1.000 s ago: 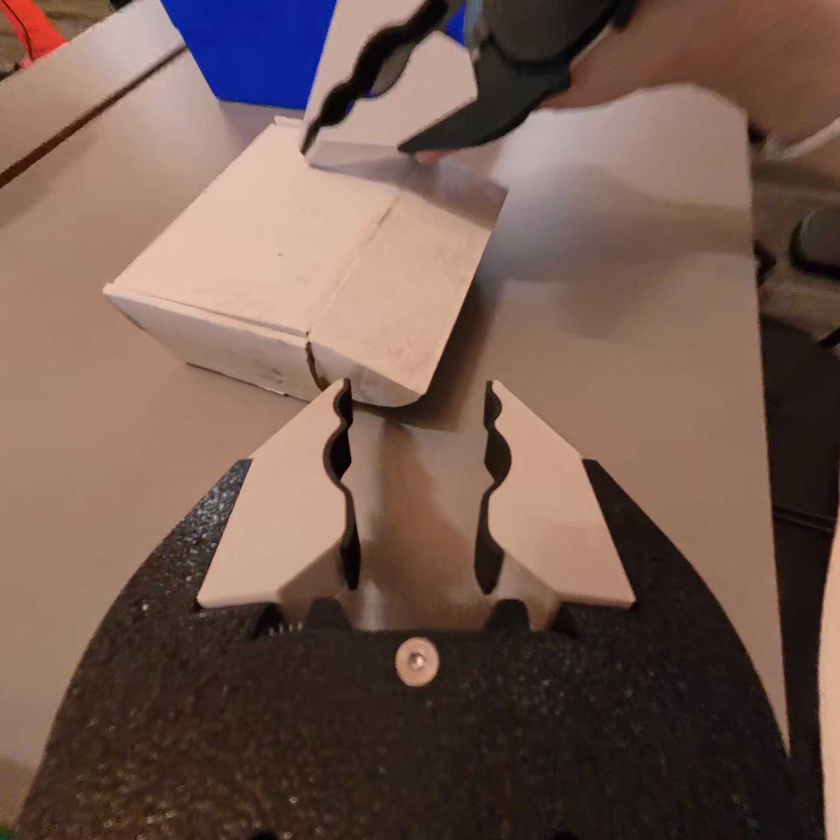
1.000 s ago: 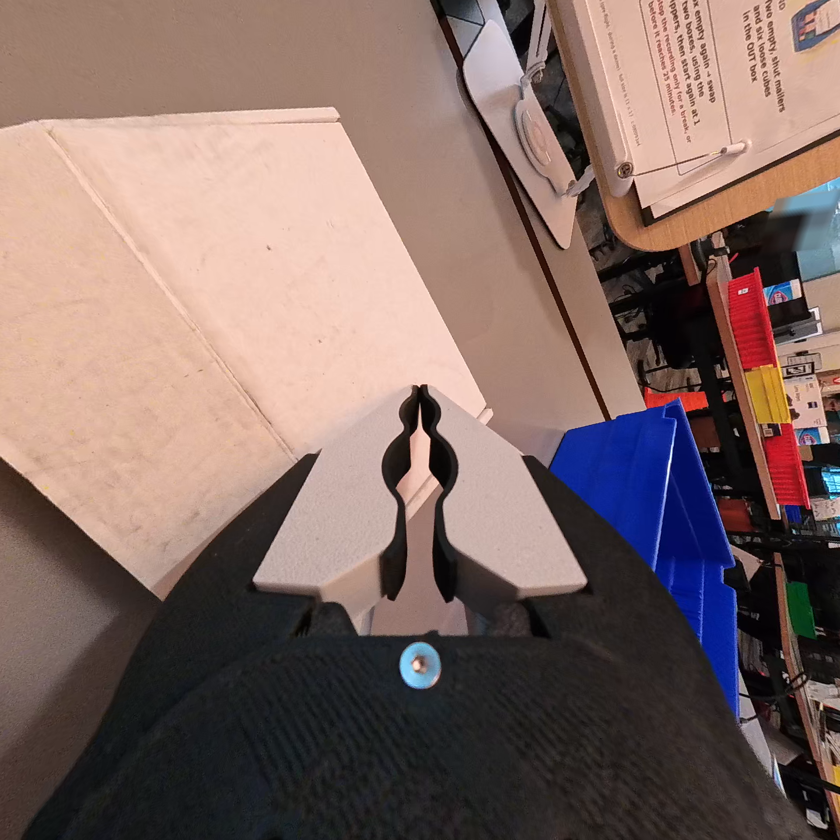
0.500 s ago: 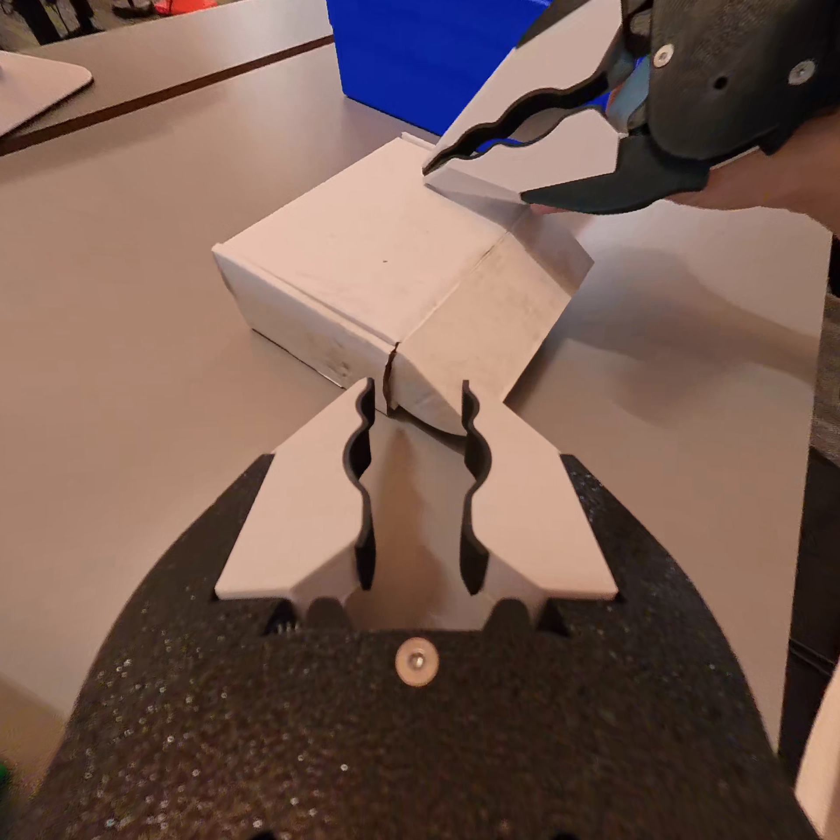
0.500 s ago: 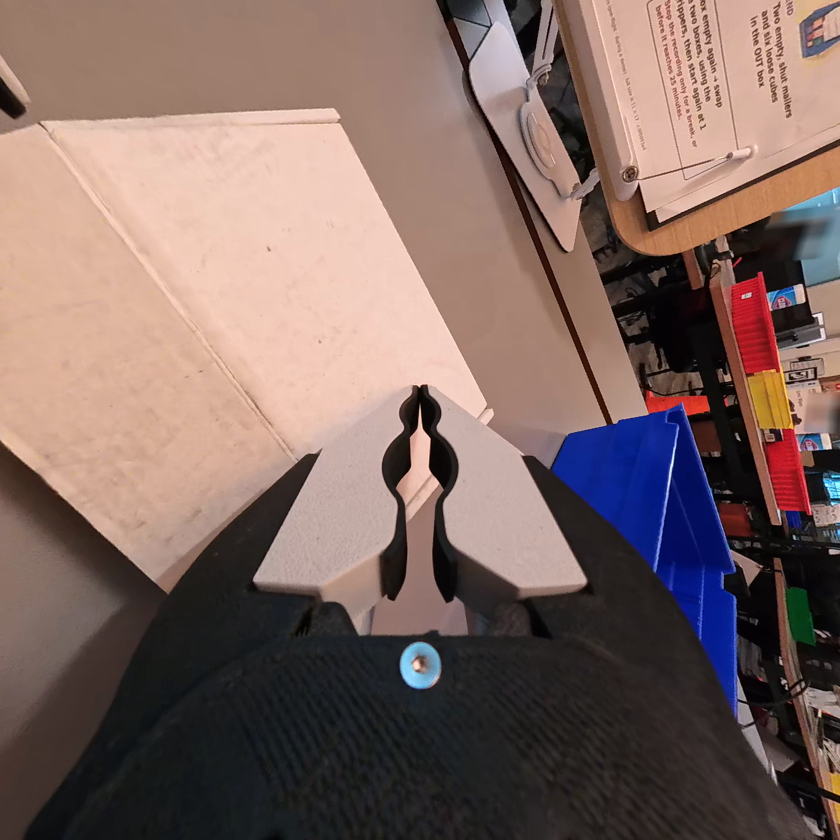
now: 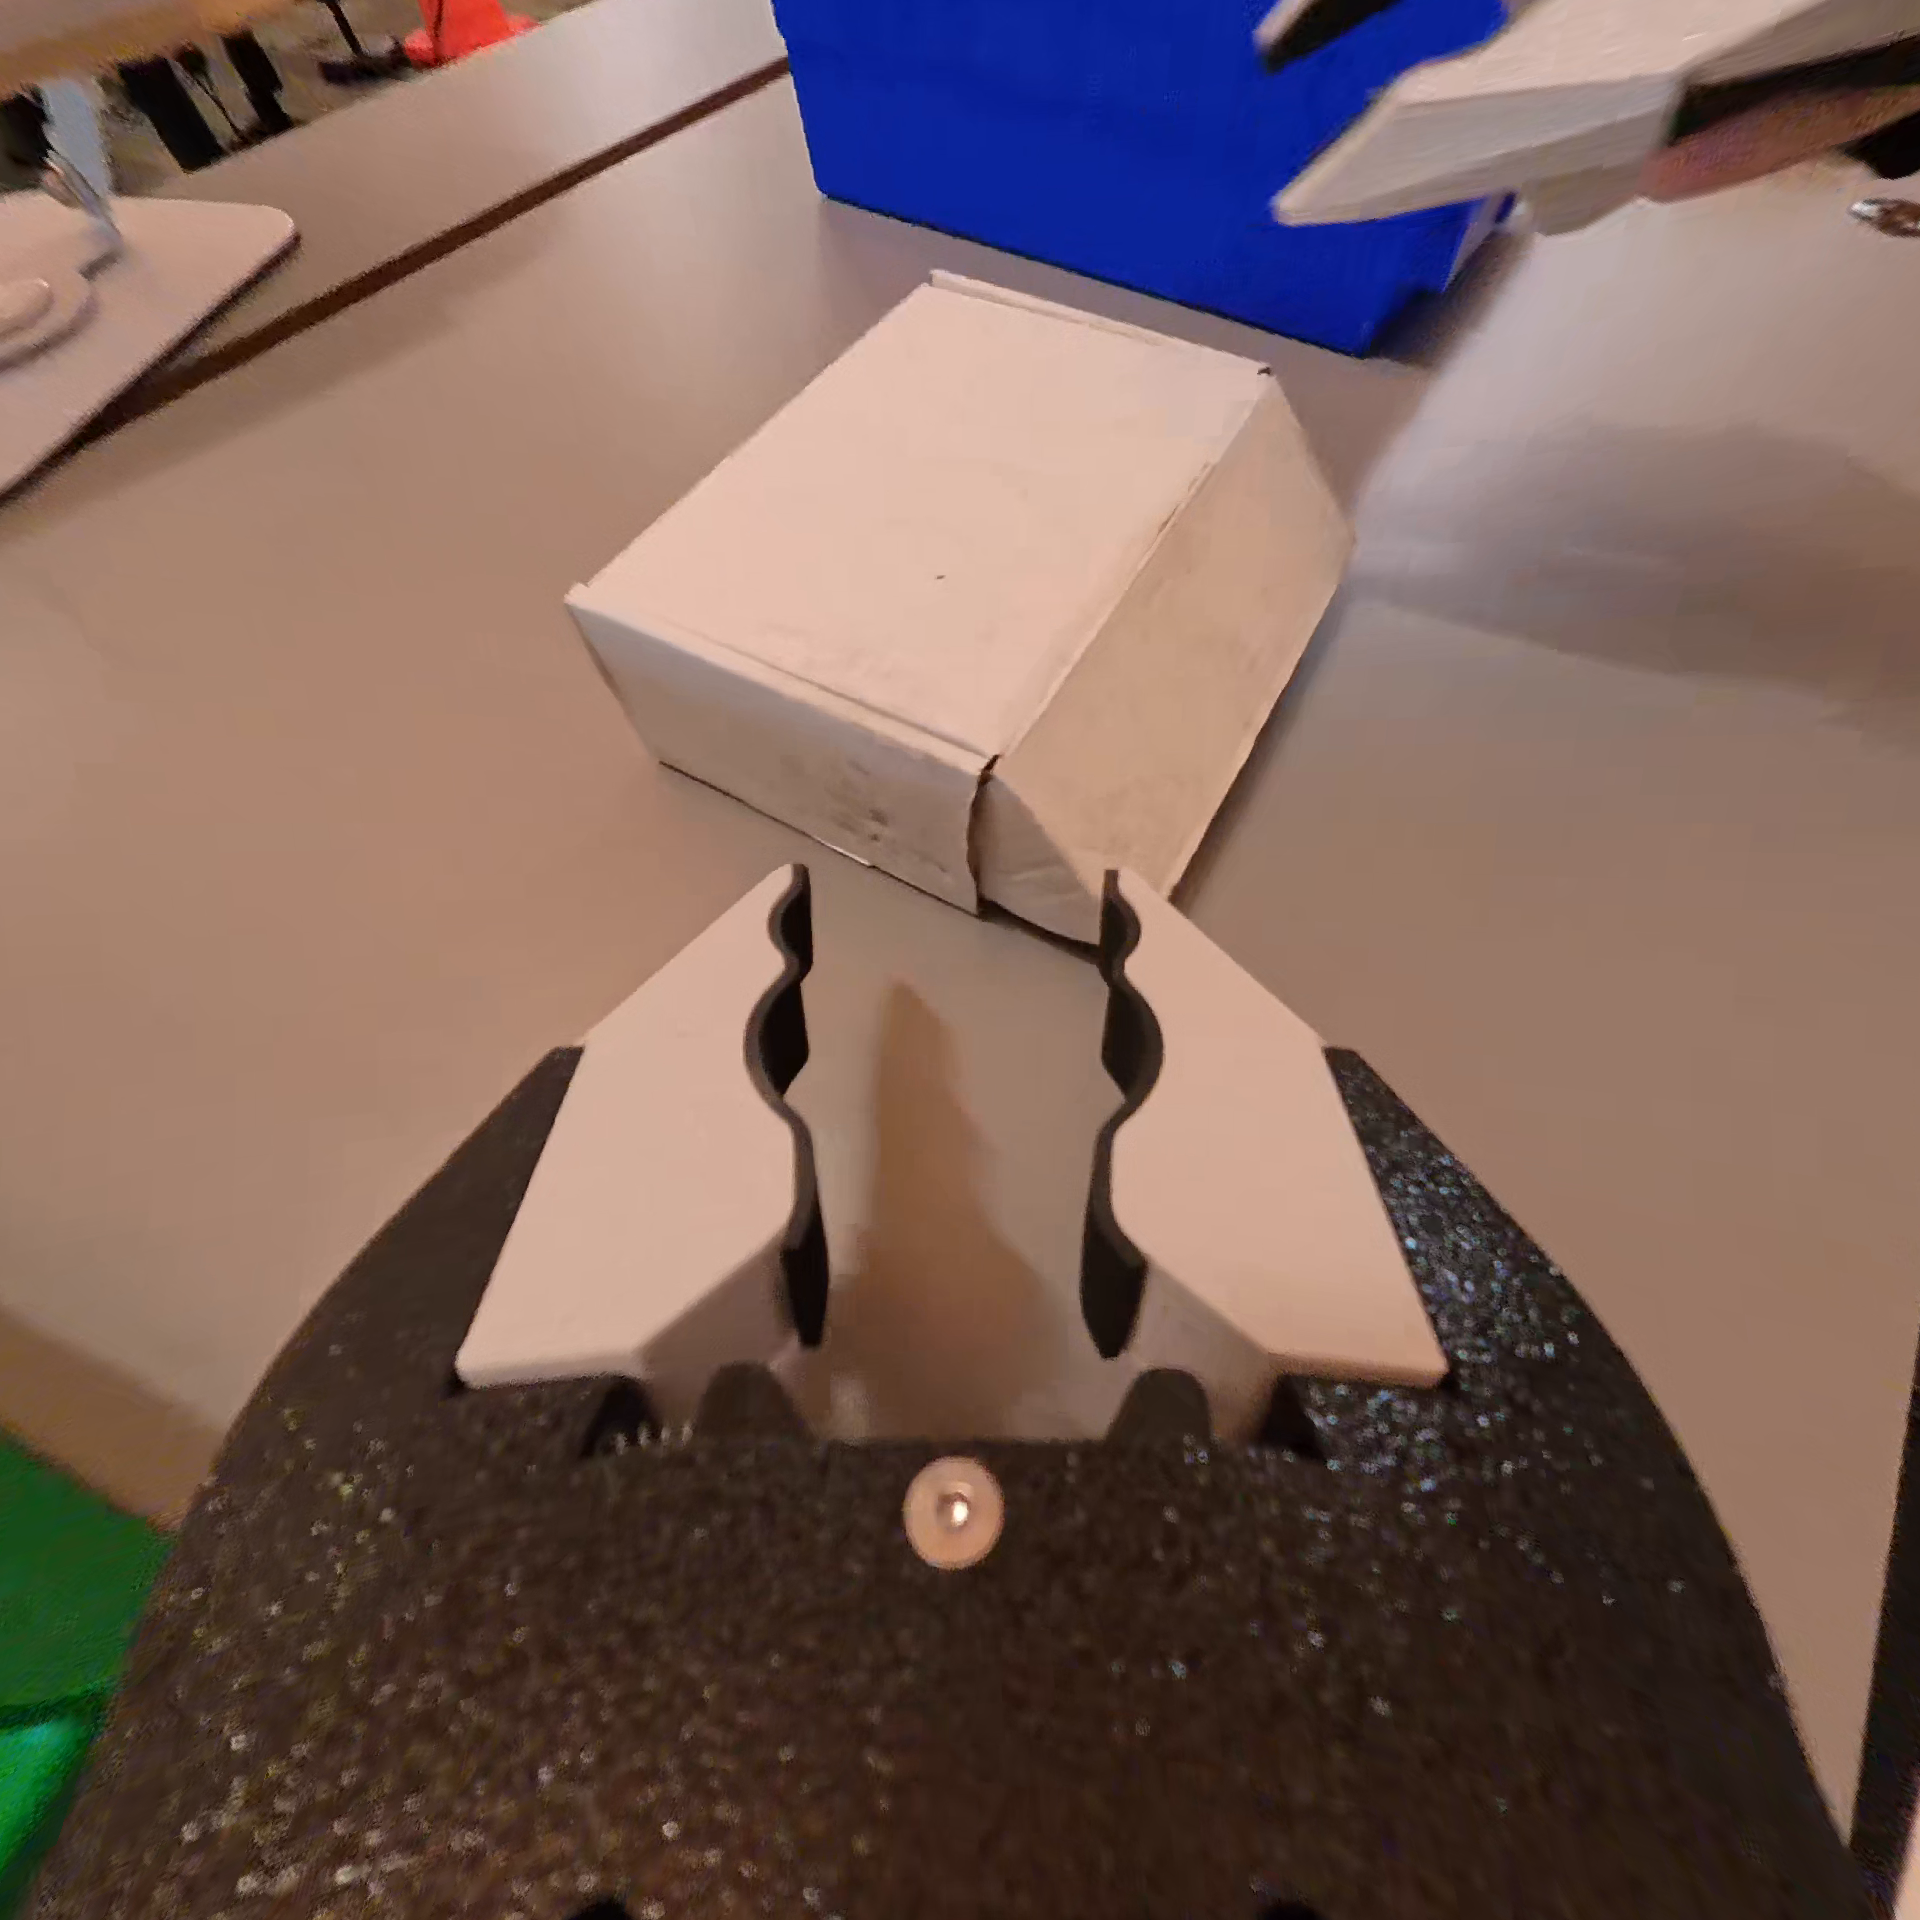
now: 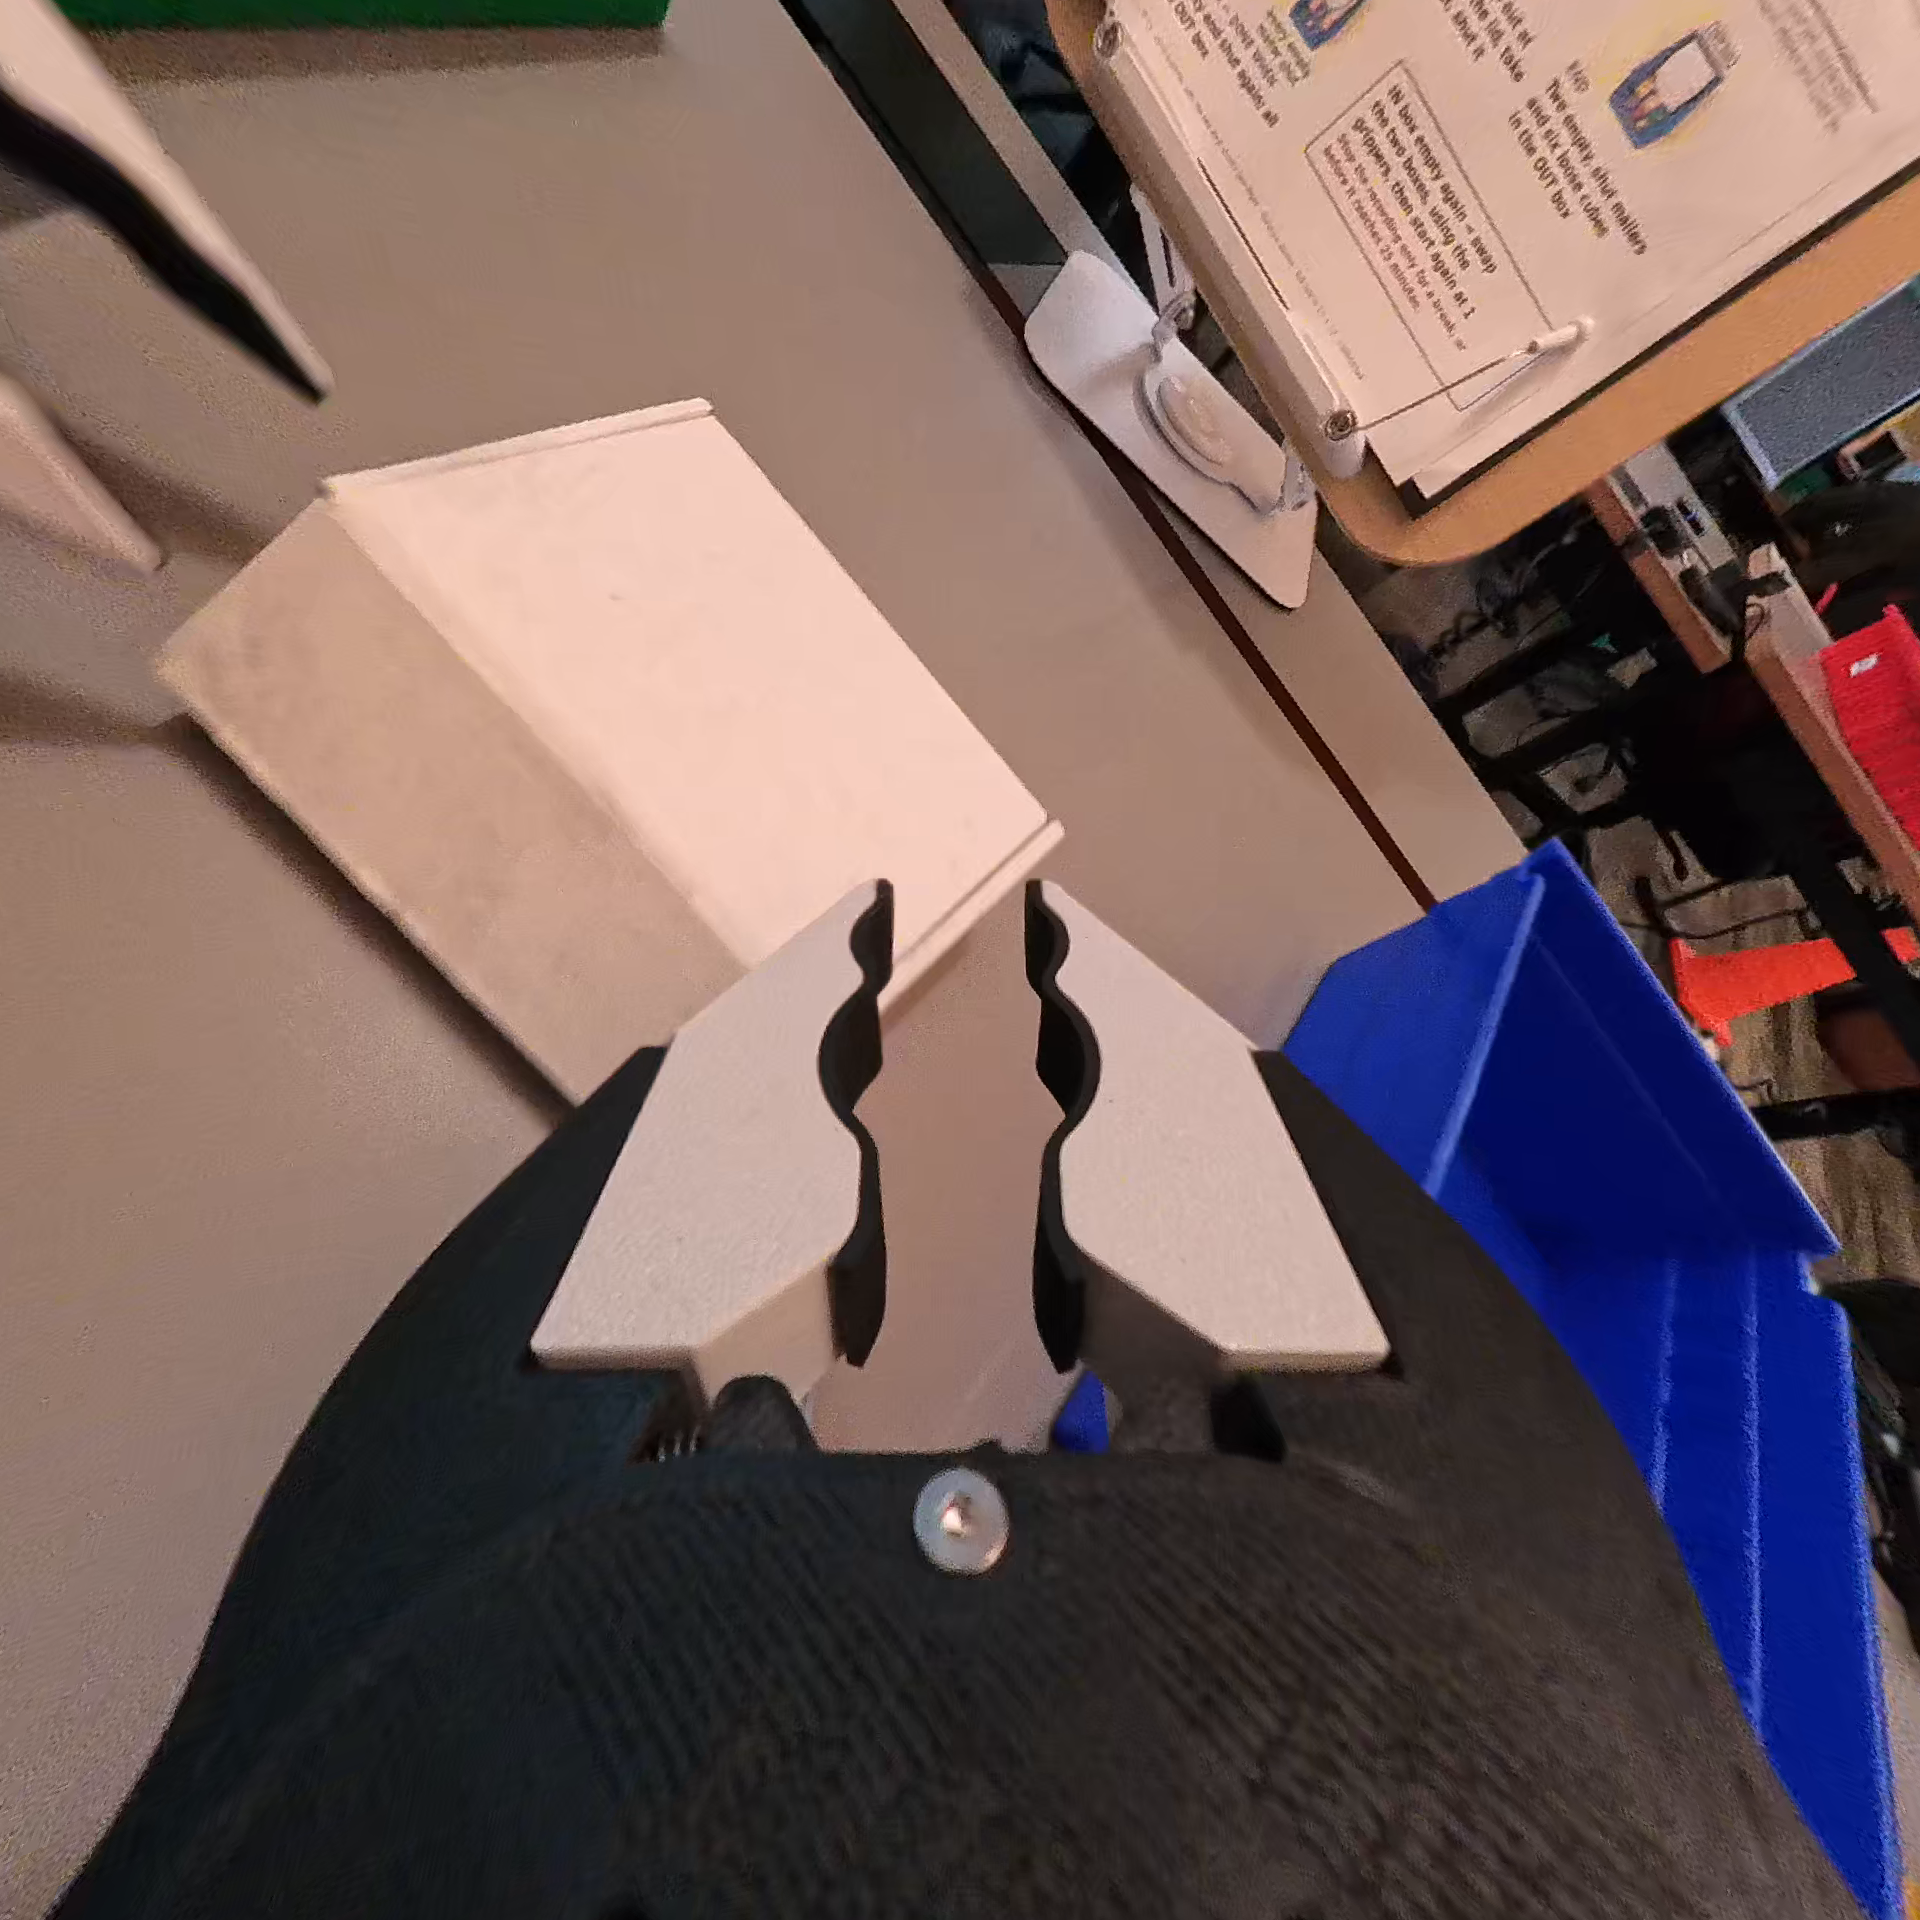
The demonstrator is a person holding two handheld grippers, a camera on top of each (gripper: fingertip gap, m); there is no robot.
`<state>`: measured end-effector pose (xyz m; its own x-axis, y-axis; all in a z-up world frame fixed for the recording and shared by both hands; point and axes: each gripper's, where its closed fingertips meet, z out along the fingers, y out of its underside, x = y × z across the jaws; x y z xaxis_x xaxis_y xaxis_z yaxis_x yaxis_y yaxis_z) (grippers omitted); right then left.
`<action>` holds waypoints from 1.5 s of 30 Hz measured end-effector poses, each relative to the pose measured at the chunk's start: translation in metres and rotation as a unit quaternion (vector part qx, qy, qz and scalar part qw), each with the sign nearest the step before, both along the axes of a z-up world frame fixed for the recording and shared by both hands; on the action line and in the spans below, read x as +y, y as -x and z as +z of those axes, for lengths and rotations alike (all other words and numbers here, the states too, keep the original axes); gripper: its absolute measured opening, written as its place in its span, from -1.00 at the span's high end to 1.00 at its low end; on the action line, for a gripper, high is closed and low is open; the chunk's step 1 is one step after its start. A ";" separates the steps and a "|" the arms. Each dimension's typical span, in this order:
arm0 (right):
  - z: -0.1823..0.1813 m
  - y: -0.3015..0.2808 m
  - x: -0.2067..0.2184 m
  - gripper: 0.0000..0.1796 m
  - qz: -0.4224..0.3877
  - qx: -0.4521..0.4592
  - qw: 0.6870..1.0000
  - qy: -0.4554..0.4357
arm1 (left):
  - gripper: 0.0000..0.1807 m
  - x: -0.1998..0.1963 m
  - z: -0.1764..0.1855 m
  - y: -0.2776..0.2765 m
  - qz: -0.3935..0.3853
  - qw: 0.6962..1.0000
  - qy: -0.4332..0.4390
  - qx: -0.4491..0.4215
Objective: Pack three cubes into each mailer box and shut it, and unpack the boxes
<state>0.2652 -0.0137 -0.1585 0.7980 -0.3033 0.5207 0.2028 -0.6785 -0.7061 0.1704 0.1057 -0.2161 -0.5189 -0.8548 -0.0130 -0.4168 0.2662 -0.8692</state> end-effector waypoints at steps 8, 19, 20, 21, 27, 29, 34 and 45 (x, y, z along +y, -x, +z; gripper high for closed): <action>-0.062 0.024 -0.048 0.47 0.042 -0.095 0.990 0.097 | 0.94 0.000 0.044 -0.045 0.026 0.998 -0.019 -0.057; -0.075 0.019 -0.029 0.63 0.026 -0.229 0.967 0.105 | 1.00 -0.012 0.012 -0.105 0.011 0.997 -0.060 0.043; -0.074 0.015 -0.030 0.64 0.015 -0.235 0.966 0.109 | 1.00 -0.011 0.012 -0.105 0.010 0.998 -0.056 0.037; -0.074 0.010 -0.031 0.63 0.001 -0.240 0.964 0.112 | 1.00 -0.010 0.012 -0.106 0.008 0.998 -0.050 0.030; -0.072 -0.004 -0.036 0.62 -0.031 -0.243 0.964 0.102 | 1.00 -0.007 0.011 -0.108 0.011 1.000 -0.019 0.022; -0.071 -0.006 -0.036 0.60 -0.033 -0.248 0.962 0.105 | 1.00 -0.007 0.011 -0.108 0.010 1.000 -0.021 0.020; -0.077 -0.003 -0.034 0.80 -0.012 -0.241 0.964 0.113 | 1.00 -0.006 0.011 -0.109 0.008 1.000 -0.012 0.019; -0.069 0.009 -0.040 0.69 0.016 -0.262 0.962 0.072 | 1.00 -0.007 0.011 -0.106 -0.016 0.999 -0.029 0.014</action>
<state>0.2563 -0.0540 -0.2272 0.4228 -0.1778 0.8886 0.5281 -0.7486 -0.4010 0.2766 0.0991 -0.2047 -0.5464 -0.8362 -0.0473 -0.4319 0.3297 -0.8395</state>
